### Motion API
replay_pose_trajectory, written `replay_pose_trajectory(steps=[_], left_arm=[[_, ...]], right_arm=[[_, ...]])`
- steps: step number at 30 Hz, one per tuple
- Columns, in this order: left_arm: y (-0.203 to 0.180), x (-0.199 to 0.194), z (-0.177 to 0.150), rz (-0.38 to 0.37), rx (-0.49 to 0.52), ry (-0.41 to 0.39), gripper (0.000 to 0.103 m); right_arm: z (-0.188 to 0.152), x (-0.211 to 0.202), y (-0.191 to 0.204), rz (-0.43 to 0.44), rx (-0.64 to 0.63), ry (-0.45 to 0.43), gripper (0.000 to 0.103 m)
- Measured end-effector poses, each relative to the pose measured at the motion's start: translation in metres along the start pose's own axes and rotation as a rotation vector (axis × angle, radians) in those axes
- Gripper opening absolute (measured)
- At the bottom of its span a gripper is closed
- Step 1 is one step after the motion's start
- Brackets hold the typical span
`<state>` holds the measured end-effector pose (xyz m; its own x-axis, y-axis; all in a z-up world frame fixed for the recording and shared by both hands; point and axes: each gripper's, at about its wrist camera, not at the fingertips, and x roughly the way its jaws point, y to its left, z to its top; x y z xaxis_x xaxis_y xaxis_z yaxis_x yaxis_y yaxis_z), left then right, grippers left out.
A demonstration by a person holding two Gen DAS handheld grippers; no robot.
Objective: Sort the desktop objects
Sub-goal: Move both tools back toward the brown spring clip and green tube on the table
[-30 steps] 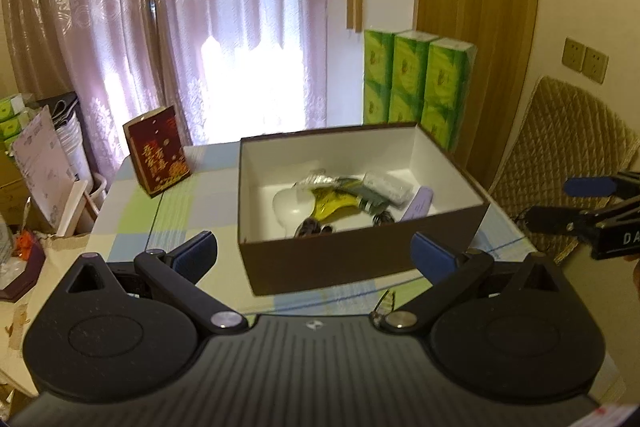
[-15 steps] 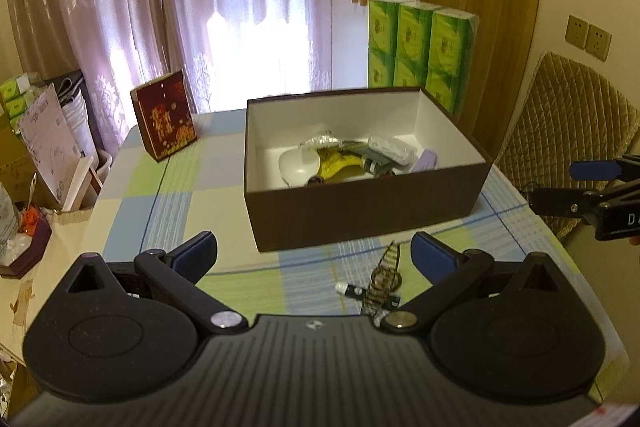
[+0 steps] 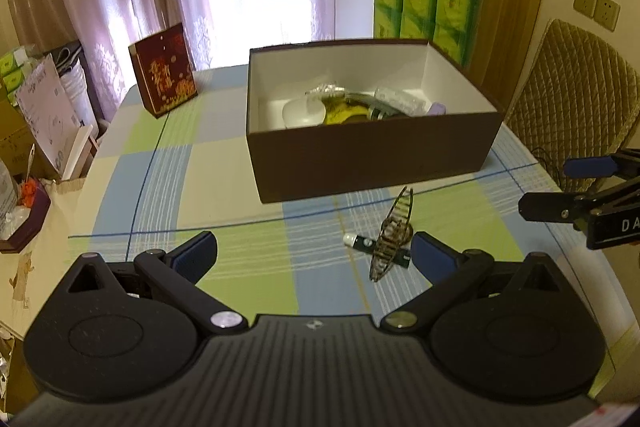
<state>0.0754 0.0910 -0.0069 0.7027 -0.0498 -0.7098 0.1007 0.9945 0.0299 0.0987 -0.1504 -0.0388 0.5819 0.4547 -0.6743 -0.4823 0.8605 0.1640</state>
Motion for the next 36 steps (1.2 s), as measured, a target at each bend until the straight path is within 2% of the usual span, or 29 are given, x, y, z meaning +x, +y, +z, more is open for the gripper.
replay_pose_trajectory(steps=[16, 36], left_arm=[[0.01, 0.035, -0.004, -0.014, -0.001, 0.078, 0.102], [0.038, 0.109, -0.015, -0.053, -0.002, 0.187, 0.102]], right_arm=[[-0.01, 0.041, 0.01, -0.006, 0.02, 0.099, 0.101], [-0.025, 0.108, 0.013, -0.079, 0.209, 0.198, 0.101]])
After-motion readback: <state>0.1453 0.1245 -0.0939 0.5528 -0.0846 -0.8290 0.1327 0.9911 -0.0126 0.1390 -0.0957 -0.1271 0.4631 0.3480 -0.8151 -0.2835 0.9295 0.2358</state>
